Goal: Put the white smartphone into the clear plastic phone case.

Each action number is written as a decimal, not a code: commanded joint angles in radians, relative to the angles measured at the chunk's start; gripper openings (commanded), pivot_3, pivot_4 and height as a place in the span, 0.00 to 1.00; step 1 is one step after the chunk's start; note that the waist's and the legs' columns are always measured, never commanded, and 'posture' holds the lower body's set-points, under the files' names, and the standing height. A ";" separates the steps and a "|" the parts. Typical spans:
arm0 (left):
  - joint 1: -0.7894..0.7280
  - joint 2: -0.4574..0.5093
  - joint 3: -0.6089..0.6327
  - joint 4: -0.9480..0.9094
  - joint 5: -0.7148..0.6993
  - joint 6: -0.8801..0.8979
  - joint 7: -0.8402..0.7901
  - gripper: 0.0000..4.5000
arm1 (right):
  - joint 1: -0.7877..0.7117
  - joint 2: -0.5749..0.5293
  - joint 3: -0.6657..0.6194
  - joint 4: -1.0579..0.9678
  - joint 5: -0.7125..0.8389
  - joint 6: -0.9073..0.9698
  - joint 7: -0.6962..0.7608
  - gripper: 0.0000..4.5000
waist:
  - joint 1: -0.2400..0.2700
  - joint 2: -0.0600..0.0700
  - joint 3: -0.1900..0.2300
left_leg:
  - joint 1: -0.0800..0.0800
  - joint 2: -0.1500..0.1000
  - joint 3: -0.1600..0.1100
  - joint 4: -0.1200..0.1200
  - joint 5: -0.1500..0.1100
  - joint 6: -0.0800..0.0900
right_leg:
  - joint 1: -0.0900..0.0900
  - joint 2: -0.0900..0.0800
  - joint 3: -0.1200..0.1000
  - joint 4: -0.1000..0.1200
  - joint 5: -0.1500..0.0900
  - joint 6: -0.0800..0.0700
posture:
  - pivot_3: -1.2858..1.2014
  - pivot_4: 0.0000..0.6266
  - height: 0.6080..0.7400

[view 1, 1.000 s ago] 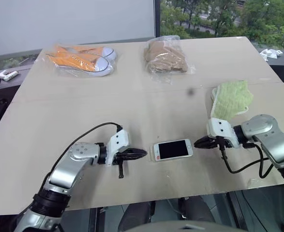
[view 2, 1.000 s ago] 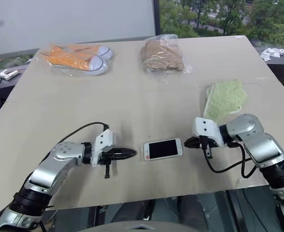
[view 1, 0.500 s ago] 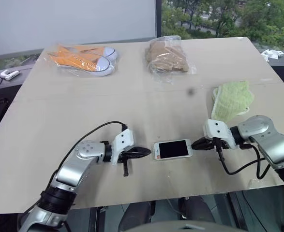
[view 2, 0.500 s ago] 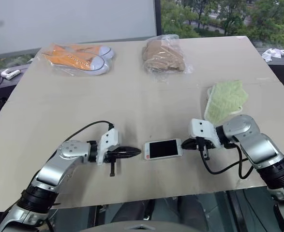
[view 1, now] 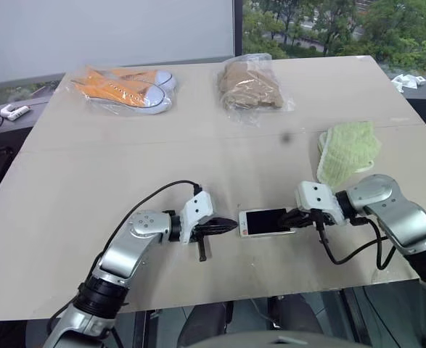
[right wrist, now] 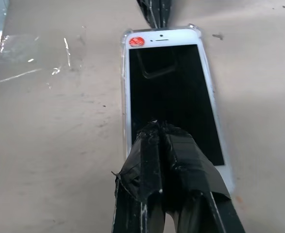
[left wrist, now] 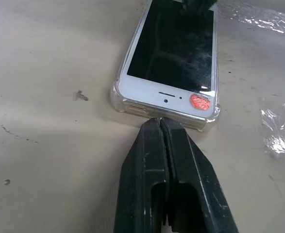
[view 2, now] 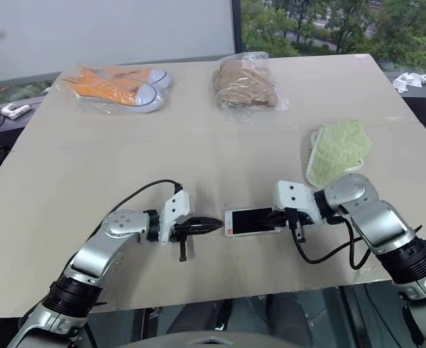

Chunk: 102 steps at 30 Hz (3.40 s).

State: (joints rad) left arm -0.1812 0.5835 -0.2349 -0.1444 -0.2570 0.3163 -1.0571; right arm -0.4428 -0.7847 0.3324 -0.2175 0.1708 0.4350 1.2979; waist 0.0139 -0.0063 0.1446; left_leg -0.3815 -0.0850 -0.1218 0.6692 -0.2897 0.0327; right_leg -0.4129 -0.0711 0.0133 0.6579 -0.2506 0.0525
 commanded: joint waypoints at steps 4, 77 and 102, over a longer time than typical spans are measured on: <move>0.014 0.016 -0.005 -0.013 0.004 -0.007 -0.008 0.00 | -0.014 -0.072 -0.083 0.001 0.047 0.005 0.027 0.01 | -0.001 0.000 0.000 | 0.000 0.000 0.000 0.000 0.000 0.000 | 0.000 0.000 0.000 0.000 0.000 0.000 | 0.52 0.24 1.00; -0.094 -0.060 0.003 0.071 -0.046 -0.066 -0.072 0.00 | 0.151 0.011 -0.132 -0.074 0.100 0.038 -0.122 0.01 | -0.002 -0.002 -0.003 | 0.000 0.000 0.000 0.000 0.000 0.000 | 0.000 0.000 0.000 0.000 0.000 0.000 | 0.52 0.24 1.00; -0.080 -0.041 -0.050 0.109 0.027 -0.108 -0.070 0.00 | 0.243 -0.005 -0.146 0.032 0.132 -0.045 -0.089 0.01 | 0.000 -0.002 -0.003 | 0.002 0.000 0.000 0.000 0.000 0.000 | 0.001 0.000 0.000 0.000 0.000 0.000 | 0.52 0.24 1.00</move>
State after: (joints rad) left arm -0.2716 0.5353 -0.2754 -0.0280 -0.2454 0.2050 -1.1288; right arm -0.2194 -0.7795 0.1876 -0.2017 0.3109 0.3909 1.2064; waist 0.0138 -0.0083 0.1412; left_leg -0.3798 -0.0849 -0.1217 0.6690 -0.2896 0.0326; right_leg -0.4114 -0.0708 0.0137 0.6582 -0.2506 0.0525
